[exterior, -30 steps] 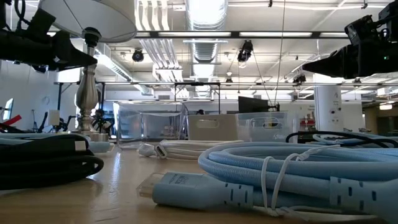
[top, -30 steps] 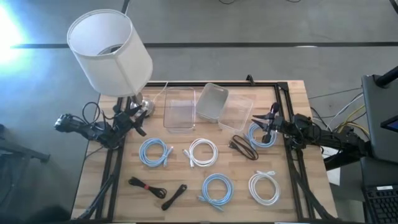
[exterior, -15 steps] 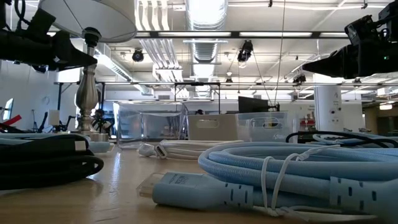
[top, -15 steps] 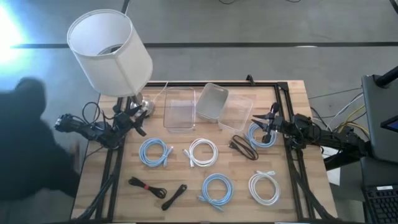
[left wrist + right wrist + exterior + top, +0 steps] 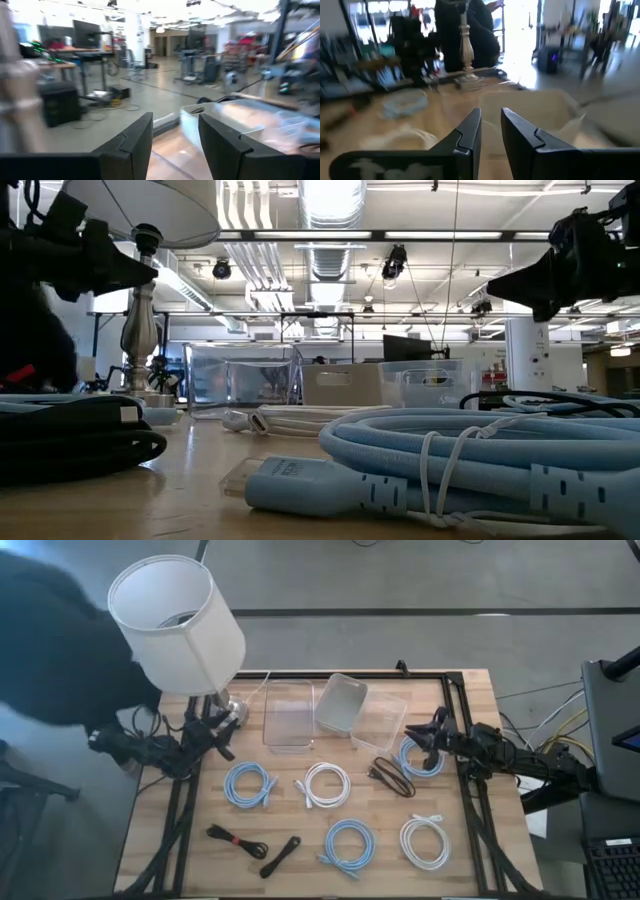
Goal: Sort HDMI cables
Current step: Put the top white HDMI cable into the right transparent bin
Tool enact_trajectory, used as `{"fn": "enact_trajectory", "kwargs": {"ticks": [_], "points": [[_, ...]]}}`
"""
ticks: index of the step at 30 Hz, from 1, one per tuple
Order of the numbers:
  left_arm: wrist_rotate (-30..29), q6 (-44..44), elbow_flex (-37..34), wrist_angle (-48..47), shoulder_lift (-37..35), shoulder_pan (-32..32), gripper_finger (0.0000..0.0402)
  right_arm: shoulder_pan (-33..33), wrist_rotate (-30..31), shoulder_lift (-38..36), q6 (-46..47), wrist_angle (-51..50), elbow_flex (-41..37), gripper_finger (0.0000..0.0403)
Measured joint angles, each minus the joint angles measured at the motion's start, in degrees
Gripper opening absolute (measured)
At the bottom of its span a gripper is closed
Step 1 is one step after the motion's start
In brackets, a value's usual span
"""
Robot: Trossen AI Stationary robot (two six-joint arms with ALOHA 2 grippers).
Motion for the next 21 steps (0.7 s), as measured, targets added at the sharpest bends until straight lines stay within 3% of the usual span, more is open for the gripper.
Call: {"fn": "enact_trajectory", "kwargs": {"ticks": [3,7,12,21], "points": [[6.5,-4.7,0.0,0.0,0.0,0.0,0.0163,0.0,0.0,0.0,6.0,0.2,0.0,0.0076],[13.9,-8.2,0.0,0.1,0.0,0.0,0.0163,0.0,0.0,0.0,1.5,3.5,0.0,0.0081],[14.3,-8.2,0.0,0.2,0.1,0.0,0.0163,0.0,1.0,0.0,-3.4,6.9,0.0,0.0082],[18.8,-8.6,0.2,2.9,3.8,0.0,0.0163,0.0,0.5,1.4,-3.4,17.9,0.0,0.0113]]}}
